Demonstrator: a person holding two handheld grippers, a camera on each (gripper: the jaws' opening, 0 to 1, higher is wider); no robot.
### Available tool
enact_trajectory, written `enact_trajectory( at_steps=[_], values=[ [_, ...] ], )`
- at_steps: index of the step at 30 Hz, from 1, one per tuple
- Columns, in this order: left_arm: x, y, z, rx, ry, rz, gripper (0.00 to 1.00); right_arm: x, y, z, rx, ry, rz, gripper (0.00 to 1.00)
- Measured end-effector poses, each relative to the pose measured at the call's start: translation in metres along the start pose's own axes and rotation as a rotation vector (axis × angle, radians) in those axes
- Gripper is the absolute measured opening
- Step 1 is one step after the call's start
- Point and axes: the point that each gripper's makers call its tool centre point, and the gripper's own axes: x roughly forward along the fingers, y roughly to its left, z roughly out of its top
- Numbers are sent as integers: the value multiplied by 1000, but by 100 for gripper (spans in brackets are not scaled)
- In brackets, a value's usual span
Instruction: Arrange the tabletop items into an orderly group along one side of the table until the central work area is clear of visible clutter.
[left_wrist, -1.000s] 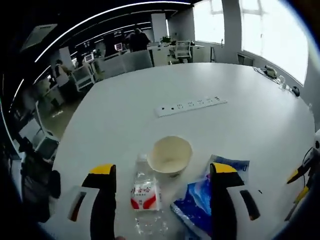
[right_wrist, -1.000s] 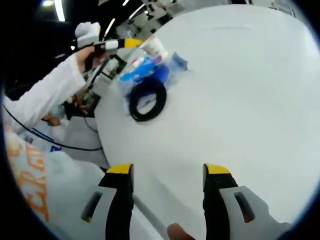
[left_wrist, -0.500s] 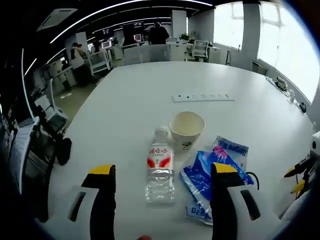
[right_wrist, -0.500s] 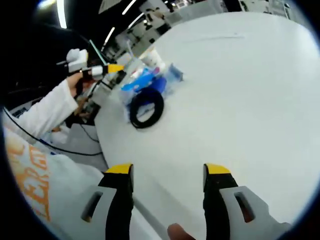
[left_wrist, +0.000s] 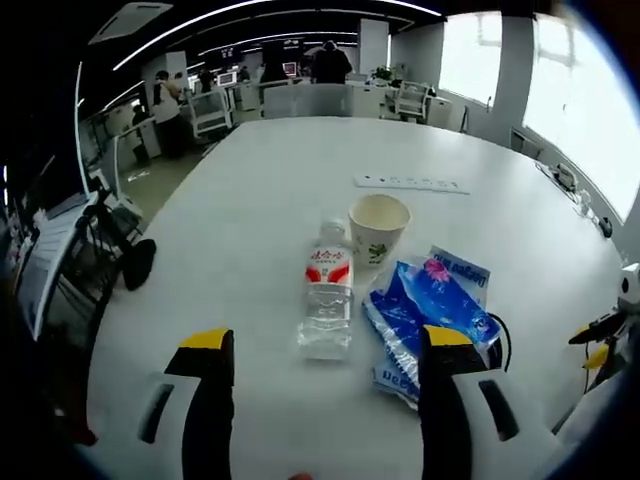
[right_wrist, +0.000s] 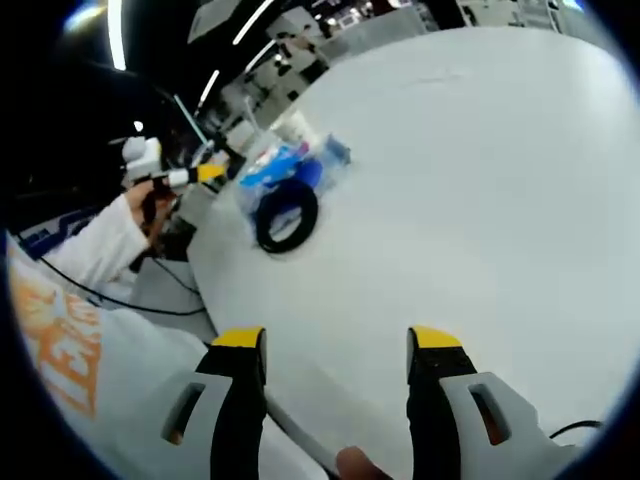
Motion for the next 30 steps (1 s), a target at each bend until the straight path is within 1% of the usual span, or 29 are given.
enact_trajectory(
  at_steps=[3, 8, 13, 19, 24, 26, 30],
  values=[
    [-1, -2, -1, -6, -1, -4, 75, 0, 1, 0, 0, -2, 1, 55],
    [1, -4, -3, 6, 6, -15, 75, 1, 2, 1, -13, 5, 5, 55],
    [3, -4, 0, 2, 4, -20, 75, 2, 5, 6, -27, 0, 10, 55],
    [8, -6, 2, 13, 7, -35, 75, 1, 8, 17, -87, -25, 7, 56],
    [14, -10, 1, 21, 19, -59, 75, 1, 13, 25, -121, -41, 10, 56],
    [18, -12, 0, 29, 31, -69, 75, 2, 15, 27, -133, -43, 13, 56],
    [24, -12, 2, 27, 35, -80, 75, 6, 17, 27, -146, -24, 17, 56]
  ],
)
